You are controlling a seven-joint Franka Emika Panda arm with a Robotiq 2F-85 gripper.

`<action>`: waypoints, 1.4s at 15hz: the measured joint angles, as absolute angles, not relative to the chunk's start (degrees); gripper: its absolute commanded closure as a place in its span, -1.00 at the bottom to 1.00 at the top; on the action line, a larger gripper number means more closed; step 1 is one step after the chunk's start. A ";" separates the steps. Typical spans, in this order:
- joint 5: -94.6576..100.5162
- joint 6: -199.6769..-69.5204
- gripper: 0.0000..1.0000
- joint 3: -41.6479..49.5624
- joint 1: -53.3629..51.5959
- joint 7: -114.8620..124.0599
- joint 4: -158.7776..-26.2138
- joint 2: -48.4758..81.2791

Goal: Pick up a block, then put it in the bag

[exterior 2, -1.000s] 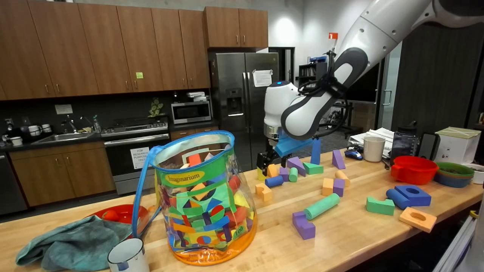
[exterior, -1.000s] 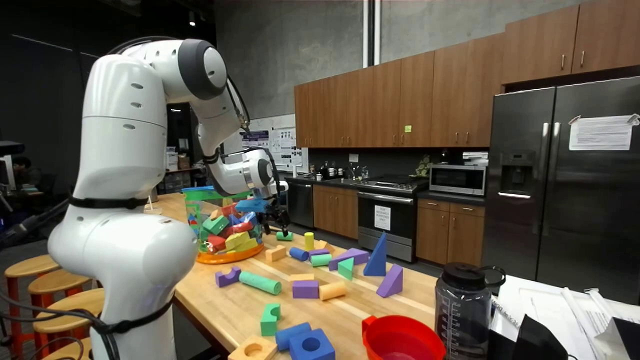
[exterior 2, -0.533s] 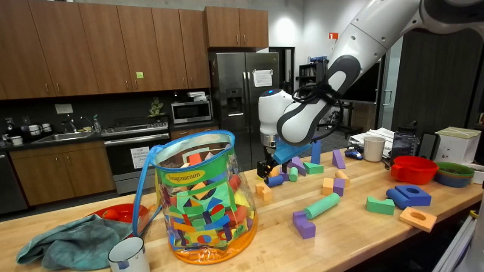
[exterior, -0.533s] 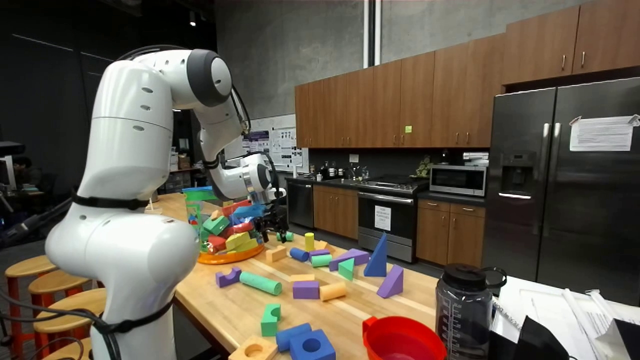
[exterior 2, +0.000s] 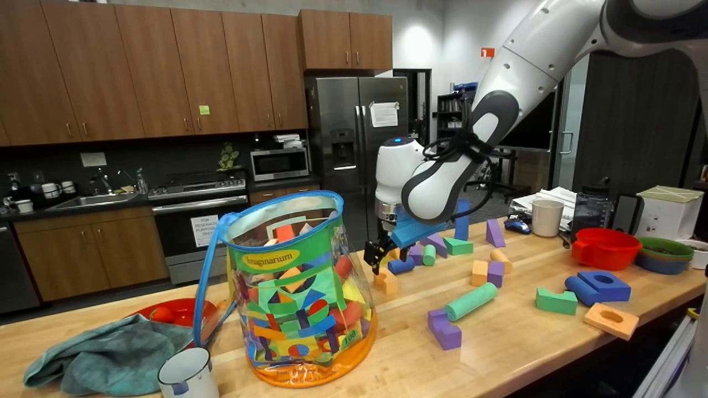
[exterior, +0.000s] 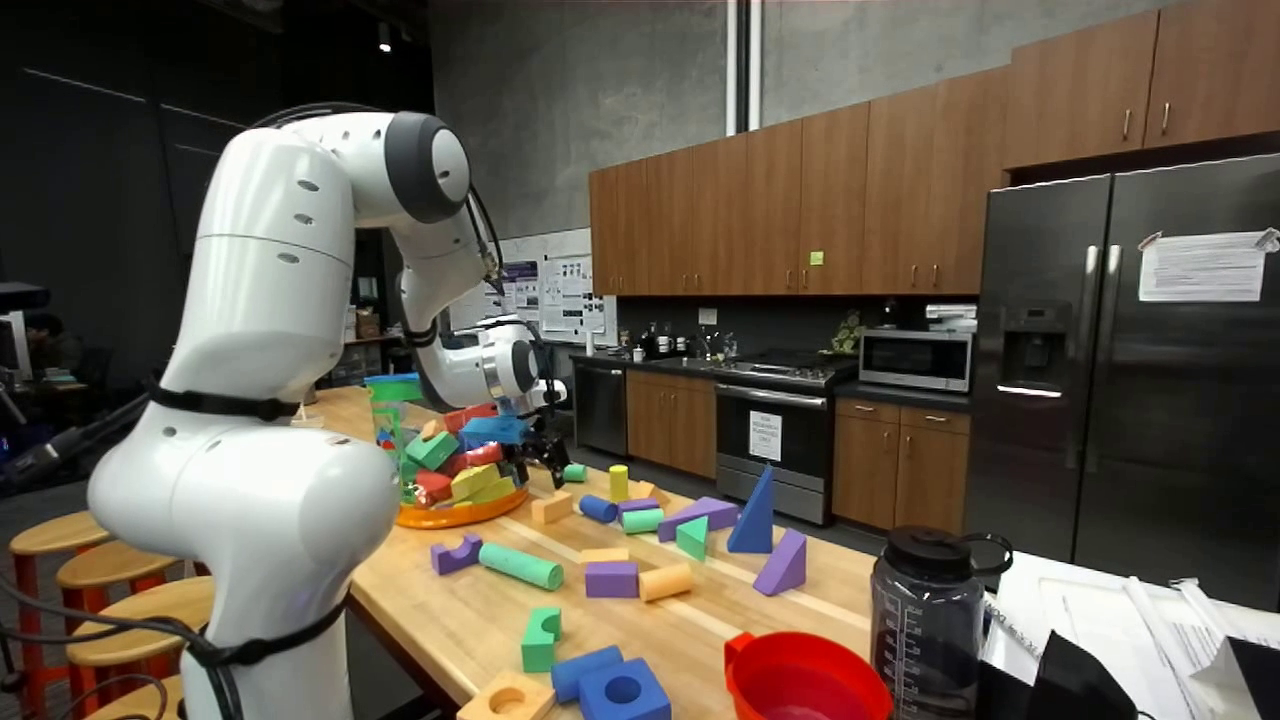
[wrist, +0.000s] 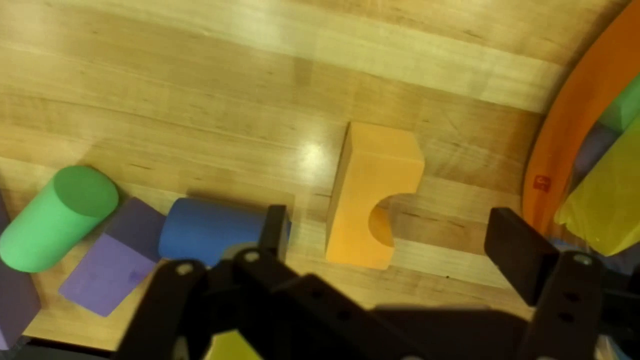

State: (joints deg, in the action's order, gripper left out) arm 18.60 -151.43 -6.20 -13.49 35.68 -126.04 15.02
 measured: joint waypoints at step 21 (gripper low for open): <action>22.26 -151.50 -1.00 -0.54 -19.18 39.87 -120.73 21.40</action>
State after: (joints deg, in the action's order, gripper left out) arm 22.26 -151.50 -0.54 -19.18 39.87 -120.73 21.40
